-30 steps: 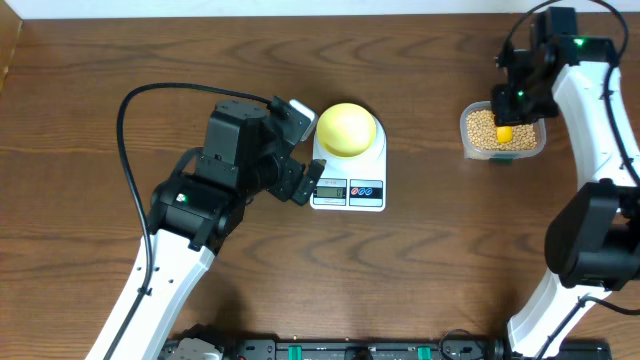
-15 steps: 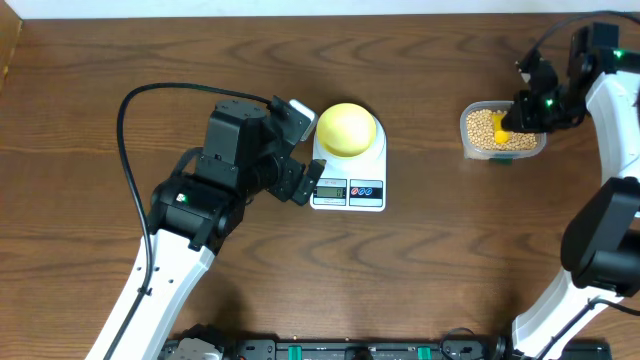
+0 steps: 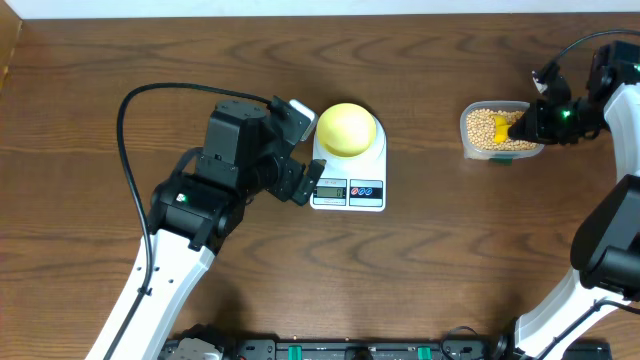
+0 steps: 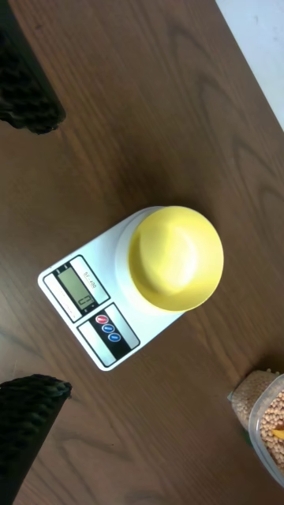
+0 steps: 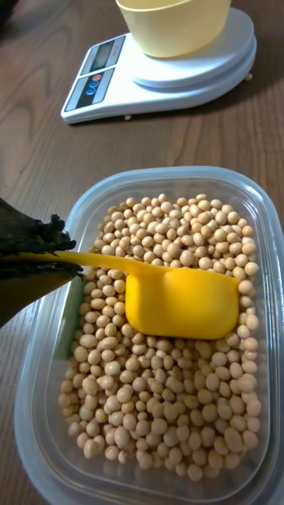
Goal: Scoop item into bowl and weigh 50g on scale
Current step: 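Lower the yellow scoop into the soybeans with the right gripper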
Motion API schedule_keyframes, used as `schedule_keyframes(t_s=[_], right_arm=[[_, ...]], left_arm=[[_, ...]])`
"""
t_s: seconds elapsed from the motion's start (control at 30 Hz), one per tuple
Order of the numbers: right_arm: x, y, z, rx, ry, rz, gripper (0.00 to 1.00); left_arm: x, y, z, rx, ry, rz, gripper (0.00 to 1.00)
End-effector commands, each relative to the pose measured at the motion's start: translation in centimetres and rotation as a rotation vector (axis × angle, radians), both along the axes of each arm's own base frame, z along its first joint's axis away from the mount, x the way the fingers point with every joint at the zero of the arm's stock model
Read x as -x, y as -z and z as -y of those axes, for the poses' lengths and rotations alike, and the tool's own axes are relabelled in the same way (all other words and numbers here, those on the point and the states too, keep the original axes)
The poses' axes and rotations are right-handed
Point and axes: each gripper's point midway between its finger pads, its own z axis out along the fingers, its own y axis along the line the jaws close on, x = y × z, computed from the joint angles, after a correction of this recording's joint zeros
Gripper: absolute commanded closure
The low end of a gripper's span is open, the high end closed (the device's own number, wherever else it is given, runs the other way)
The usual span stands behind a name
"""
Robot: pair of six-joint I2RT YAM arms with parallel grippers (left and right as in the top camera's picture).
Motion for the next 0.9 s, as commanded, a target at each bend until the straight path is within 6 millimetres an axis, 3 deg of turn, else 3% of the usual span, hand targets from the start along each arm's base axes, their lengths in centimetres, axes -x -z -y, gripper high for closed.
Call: schedule_keyframes(t_s=[0.0, 0.33, 0.87], right_arm=[[0.3, 0.4, -0.3, -0.048, -0.003, -0.005, 0.99], [0.7, 0.4, 1.9, -0.059, 0.055, -0.009, 0.99], [0.2, -1.9, 2.7, -0.254, 0.113, 0.082, 0.99]], left_arm=[[0.1, 0.3, 0.0, 0.002, 0.012, -0.008, 0.0], [0.1, 0.3, 0.0, 0.002, 0.012, -0.008, 0.0], [0.1, 0.3, 0.0, 0.002, 0.012, -0.008, 0.0]])
